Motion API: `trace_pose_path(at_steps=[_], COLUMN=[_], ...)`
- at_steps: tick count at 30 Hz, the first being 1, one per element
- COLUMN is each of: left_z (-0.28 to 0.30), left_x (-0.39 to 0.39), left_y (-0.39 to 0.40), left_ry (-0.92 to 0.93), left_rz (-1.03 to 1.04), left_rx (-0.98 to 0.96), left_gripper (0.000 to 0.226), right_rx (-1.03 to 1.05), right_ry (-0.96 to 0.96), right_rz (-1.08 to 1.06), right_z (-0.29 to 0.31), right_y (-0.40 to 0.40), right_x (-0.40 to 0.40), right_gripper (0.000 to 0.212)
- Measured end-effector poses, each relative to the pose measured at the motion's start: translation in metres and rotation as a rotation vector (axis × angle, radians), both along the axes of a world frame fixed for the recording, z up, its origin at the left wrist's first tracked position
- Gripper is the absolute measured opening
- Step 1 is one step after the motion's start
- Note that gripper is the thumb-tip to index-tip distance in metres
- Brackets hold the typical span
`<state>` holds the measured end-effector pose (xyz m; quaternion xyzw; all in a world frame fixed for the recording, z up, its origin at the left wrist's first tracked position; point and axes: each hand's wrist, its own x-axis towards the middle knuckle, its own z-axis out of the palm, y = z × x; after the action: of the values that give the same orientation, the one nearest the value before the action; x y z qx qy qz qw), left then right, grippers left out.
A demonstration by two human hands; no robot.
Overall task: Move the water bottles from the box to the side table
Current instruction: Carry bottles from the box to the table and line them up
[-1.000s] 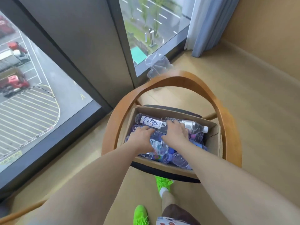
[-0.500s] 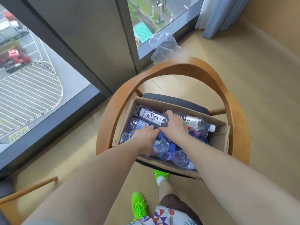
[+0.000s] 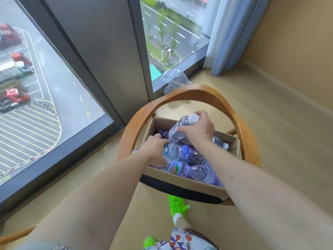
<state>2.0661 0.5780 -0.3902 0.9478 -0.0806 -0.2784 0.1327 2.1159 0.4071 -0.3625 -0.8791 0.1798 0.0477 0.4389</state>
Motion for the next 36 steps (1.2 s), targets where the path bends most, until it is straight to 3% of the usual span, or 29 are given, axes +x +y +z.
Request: trace_pose_path(at_steps=[3,8,13,16,21,29,36], left_z=[0.030,0.085,0.141,0.175,0.217,0.257,0.271], left_x=[-0.020,-0.063,-0.099,-0.119,-0.153,-0.243,-0.390], left_y=[0.018,0.047,0.059,0.072,0.098,0.142,0.171], left_ry=[-0.020,-0.136,-0.189,-0.248,-0.404,-0.753,-0.949], left_rz=[0.271,0.593,0.781,0.843,1.086,1.419,1.725], left_rx=[-0.175,-0.478,-0.809,-0.920,-0.957,-0.812,-0.650], left_gripper=[0.060,0.049,0.051,0.052,0.056,0.062,0.056], right_rx=[0.093,0.260,0.651,0.780,0.744,0.591,0.597], right_ry=[-0.141,-0.345,-0.292,-0.234,-0.174,-0.069,0.019], right_rz=[-0.050,-0.064,-0.138,-0.164,0.136,0.729,1.129], right_z=[0.032,0.090,0.144,0.172,0.199,0.220,0.229], right_y=[0.009,0.028,0.054,0.075,0.118,0.192,0.260], right_x=[-0.028,-0.080,-0.108,-0.123,-0.139,-0.183,-0.288], right_gripper=[0.053,0.036,0.015,0.018,0.032,0.020,0.018])
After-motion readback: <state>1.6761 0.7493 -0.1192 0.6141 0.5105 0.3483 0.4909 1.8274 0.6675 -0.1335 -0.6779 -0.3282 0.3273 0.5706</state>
